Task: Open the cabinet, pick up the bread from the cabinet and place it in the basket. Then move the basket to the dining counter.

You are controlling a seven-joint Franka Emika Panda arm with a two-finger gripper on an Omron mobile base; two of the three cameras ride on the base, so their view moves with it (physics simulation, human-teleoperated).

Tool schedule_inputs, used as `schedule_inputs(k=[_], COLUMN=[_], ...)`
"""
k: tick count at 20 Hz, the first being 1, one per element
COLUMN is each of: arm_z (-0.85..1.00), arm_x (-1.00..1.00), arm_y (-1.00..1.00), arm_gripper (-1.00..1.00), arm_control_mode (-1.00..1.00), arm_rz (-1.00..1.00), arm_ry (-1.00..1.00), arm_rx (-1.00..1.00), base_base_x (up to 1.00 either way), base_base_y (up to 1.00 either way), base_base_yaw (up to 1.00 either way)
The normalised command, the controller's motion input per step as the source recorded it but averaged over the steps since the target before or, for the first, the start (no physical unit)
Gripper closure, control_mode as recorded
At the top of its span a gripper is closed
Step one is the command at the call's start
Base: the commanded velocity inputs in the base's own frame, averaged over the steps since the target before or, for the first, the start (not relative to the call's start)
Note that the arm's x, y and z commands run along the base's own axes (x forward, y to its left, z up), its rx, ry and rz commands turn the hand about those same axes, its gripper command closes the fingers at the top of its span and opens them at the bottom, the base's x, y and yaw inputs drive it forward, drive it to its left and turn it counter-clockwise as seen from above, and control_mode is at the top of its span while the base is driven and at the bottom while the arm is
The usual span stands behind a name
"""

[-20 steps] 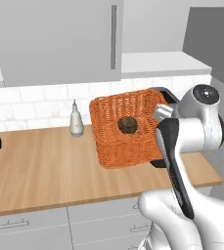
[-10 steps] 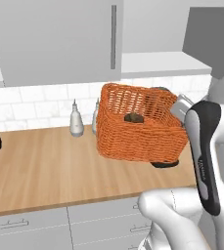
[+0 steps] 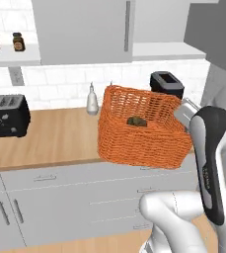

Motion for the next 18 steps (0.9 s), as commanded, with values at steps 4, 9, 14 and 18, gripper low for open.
schedule_inputs(k=[4, 9, 14, 18], arm_z=[0.0, 0.0, 0.0, 0.0], arm_x=[0.0, 0.0, 0.0, 0.0], arm_y=[0.0, 0.0, 0.0, 0.0], arm_gripper=[1.0, 1.0, 1.0, 1.0], arm_control_mode=[1.0, 1.0, 1.0, 1.0], arm_rz=[0.0, 0.0, 0.0, 0.0], arm_ry=[0.0, 0.0, 0.0, 0.0], arm_rx=[0.0, 0.0, 0.0, 0.0], base_base_x=[-0.17, 0.0, 0.0, 0.0], base_base_y=[1.0, 0.85, 0.23, 0.0], base_base_yaw=[0.46, 0.76, 0.94, 1.0])
